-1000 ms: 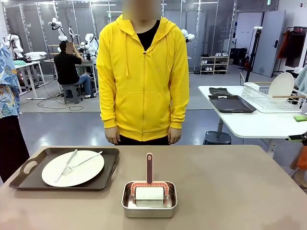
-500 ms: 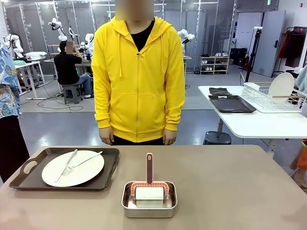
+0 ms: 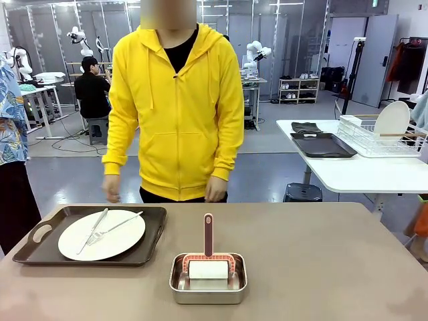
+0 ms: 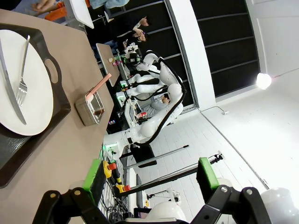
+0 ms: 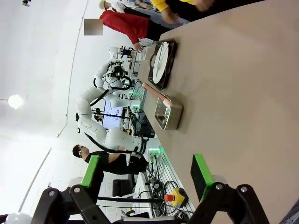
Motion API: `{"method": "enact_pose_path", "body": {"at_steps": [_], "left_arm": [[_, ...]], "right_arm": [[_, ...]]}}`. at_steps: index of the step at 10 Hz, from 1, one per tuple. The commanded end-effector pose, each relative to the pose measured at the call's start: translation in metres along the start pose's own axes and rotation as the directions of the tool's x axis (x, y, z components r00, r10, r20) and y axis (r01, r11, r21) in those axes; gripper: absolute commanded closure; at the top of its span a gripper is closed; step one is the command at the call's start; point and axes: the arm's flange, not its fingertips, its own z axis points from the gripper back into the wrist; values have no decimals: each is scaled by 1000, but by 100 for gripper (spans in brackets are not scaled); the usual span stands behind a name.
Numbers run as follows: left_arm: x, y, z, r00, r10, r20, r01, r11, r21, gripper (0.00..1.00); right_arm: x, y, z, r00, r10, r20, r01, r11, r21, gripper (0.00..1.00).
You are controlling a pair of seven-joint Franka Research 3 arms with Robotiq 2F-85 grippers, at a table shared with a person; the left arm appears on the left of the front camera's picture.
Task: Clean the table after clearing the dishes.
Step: When the right (or left) Handle tray is removed, use the right hand (or left hand) to clean the right (or left) side of the table with the Lint Roller.
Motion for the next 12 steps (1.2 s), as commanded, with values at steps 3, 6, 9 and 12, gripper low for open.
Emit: {"method": "enact_pose_path", "body": {"at_steps": [3, 6, 9, 12], "left_arm": [[-4, -5, -2, 1000, -17, 13, 17, 1000, 10, 0], [-4, -5, -2, 1000, -17, 13, 17, 1000, 10, 0], [-4, -5, -2, 1000, -17, 13, 17, 1000, 10, 0], [-4, -5, -2, 1000, -17, 13, 17, 1000, 10, 0]], "right_arm": [[-7, 4, -5, 1000, -6, -3, 6, 1000, -1, 4], [-7, 4, -5, 1000, -6, -3, 6, 1000, -1, 4], [-7, 4, -5, 1000, -6, -3, 6, 1000, -1, 4], [-7, 4, -5, 1000, -6, -3, 6, 1000, -1, 4]]}}
